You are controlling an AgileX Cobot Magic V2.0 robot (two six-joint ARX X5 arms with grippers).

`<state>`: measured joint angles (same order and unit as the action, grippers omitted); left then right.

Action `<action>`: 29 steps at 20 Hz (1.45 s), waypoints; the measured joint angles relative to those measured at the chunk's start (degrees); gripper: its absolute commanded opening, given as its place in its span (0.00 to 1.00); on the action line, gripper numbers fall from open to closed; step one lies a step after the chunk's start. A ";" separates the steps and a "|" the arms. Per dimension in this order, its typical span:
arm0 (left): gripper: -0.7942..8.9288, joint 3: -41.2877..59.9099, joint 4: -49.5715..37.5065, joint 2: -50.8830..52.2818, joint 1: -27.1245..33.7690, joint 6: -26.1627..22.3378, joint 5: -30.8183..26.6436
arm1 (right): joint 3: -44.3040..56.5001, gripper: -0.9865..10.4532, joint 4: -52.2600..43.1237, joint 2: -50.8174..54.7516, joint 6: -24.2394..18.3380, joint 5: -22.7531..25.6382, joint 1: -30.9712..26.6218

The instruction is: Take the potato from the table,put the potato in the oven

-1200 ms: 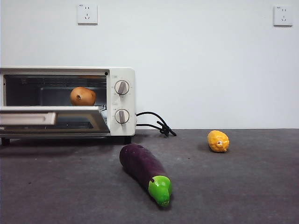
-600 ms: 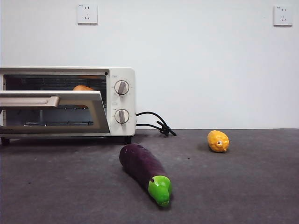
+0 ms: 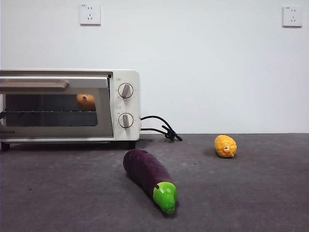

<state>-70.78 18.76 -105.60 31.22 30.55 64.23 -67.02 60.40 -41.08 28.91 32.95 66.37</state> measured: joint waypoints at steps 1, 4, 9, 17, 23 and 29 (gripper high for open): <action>0.07 -1.11 -0.72 0.00 -0.02 1.27 0.00 | 0.00 0.11 0.00 0.00 0.00 0.00 0.00; 0.07 -6.19 -1.75 0.02 -0.11 3.15 -0.02 | 0.00 0.11 0.00 0.00 0.00 0.00 0.00; 0.07 -10.97 -1.70 0.11 -0.98 3.61 0.00 | 0.00 0.11 0.00 0.00 0.00 0.00 0.00; 0.07 -11.06 14.82 4.11 -6.40 -6.75 -2.58 | 0.00 0.11 0.00 0.00 0.00 4.92 0.00; 0.07 -11.06 18.32 18.51 -13.16 -14.82 -8.50 | 0.00 0.11 0.02 0.00 0.02 8.31 0.00; 0.07 -11.06 25.31 31.28 -25.03 -21.62 -16.48 | 0.00 0.11 4.96 0.00 0.02 8.46 0.00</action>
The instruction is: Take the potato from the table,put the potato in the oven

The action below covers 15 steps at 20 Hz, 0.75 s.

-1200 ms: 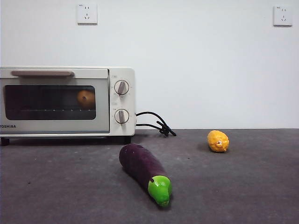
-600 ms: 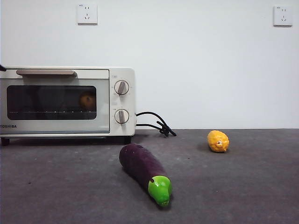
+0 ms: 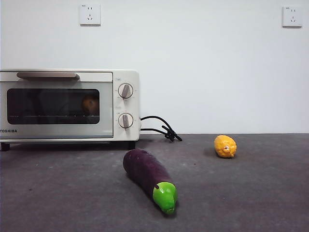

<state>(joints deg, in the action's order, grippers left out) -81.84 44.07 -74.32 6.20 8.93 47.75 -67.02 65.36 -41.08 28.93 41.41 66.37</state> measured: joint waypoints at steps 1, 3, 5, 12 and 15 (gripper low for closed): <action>0.07 0.00 0.90 1.42 -1.77 -1.03 -0.94 | 0.00 0.11 1.09 0.00 -0.02 0.00 0.00; 0.07 0.00 2.93 4.48 -5.73 -3.30 -2.54 | 0.00 0.11 3.98 0.00 -0.02 0.00 0.00; 0.07 0.00 5.14 7.32 -9.31 -4.94 -4.11 | 0.00 0.11 7.04 0.00 0.00 0.00 0.00; 0.08 0.00 14.16 20.59 -24.22 -8.33 -23.93 | 0.11 0.11 12.48 0.02 -0.09 0.13 0.00; 0.08 0.00 15.06 23.12 -25.20 -8.31 -24.70 | 0.11 0.11 12.46 0.02 -0.11 0.13 0.00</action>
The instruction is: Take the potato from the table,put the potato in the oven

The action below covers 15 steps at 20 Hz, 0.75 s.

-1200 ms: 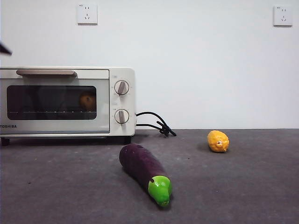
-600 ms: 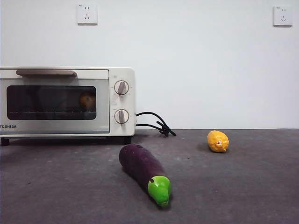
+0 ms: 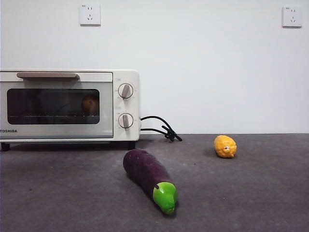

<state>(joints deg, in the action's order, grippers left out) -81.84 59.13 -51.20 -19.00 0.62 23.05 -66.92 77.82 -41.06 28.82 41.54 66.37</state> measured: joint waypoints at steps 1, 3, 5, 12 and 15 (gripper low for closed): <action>0.08 0.00 0.02 0.20 0.00 0.00 -0.04 | 0.00 0.11 0.02 0.00 -0.07 0.00 0.00; 0.08 0.00 0.02 0.02 -0.04 0.00 -0.13 | 0.00 0.11 0.02 0.00 -0.09 0.00 0.00; 0.08 0.00 0.02 -0.94 -0.04 -0.70 -0.70 | 0.00 0.11 0.02 0.00 -0.09 0.00 0.00; 0.08 1.57 -4.66 -4.83 4.90 -17.25 -12.33 | 0.00 0.11 0.02 0.00 -0.09 0.00 0.00; 0.08 9.90 -14.21 -0.90 8.57 -18.23 -11.96 | 0.00 0.11 0.02 -0.02 -0.09 0.00 0.00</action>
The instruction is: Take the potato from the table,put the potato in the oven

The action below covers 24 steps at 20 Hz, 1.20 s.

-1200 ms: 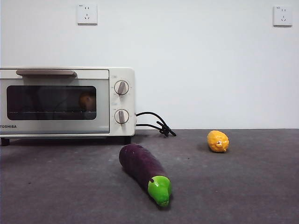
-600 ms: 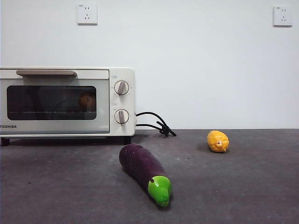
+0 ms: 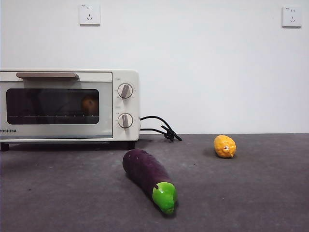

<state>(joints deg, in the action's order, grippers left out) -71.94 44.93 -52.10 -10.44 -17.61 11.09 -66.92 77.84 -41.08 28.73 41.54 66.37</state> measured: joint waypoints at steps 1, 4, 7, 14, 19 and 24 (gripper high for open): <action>0.08 3.96 -4.22 1.97 1.05 -0.13 -0.33 | 0.00 0.11 0.00 0.00 0.00 0.00 0.00; 0.08 17.40 -18.93 8.76 3.69 -0.22 -3.13 | 0.00 0.11 0.00 0.00 0.00 0.00 0.00; 0.08 31.08 -30.80 16.24 5.51 2.08 -7.54 | 0.00 0.11 0.00 0.00 0.00 0.00 0.00; 0.08 54.03 -38.51 32.57 6.99 7.67 -14.12 | 0.00 0.11 0.00 0.00 0.00 0.00 0.00; 0.08 63.36 -38.93 42.03 8.02 11.89 -14.10 | 0.00 0.11 0.00 0.00 0.00 0.00 0.00; 0.08 70.25 -38.95 51.32 8.02 13.00 -14.12 | 0.00 0.11 0.00 0.00 0.00 0.00 0.00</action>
<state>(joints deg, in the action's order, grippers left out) -1.69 5.98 -0.78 -2.42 -4.60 -3.03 -66.92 77.84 -41.08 28.73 41.54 66.37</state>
